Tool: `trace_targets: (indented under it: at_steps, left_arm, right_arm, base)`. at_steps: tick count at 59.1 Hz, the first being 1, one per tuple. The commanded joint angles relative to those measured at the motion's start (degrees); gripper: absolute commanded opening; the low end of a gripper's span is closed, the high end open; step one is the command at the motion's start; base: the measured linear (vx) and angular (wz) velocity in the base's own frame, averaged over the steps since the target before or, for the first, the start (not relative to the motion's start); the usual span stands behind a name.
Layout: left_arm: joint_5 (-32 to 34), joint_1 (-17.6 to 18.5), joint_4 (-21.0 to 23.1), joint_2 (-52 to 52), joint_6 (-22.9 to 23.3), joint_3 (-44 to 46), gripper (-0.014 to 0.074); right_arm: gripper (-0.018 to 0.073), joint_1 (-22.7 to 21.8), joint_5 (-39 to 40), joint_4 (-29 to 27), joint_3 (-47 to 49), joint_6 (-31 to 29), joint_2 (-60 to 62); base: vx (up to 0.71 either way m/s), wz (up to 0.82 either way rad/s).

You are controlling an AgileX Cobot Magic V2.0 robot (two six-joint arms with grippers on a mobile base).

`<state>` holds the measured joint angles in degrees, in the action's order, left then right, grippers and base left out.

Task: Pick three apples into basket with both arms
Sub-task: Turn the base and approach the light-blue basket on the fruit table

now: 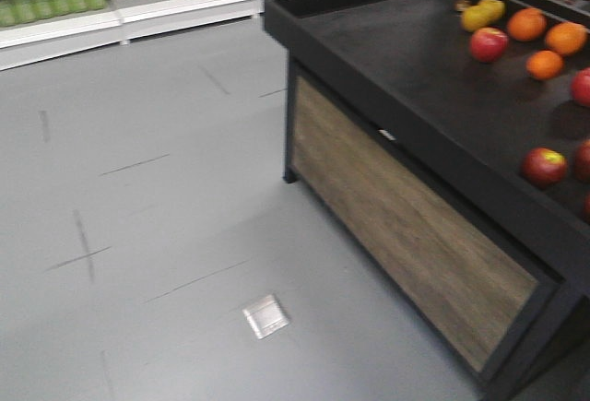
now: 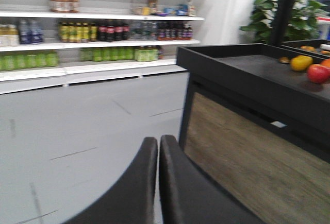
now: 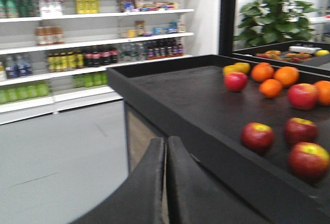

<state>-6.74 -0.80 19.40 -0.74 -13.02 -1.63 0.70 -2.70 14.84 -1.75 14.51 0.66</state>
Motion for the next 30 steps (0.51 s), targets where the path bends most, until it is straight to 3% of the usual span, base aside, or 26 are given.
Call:
trace_targets:
  at_steps: [1,30]
  left_arm:
    - [4.19,0.31,0.35,-0.75,0.05,1.44,-0.0006]
    - [4.19,0.31,0.35,-0.75,0.05,1.44,-0.0006]
  right_arm:
    - [-0.0005,-0.24,4.35,0.67,-0.6,-0.39,0.66]
    - [-0.0005,-0.24,4.39,0.67,-0.6,-0.39,0.66]
  base:
    - [0.14,-0.54]
    - [0.14,-0.54]
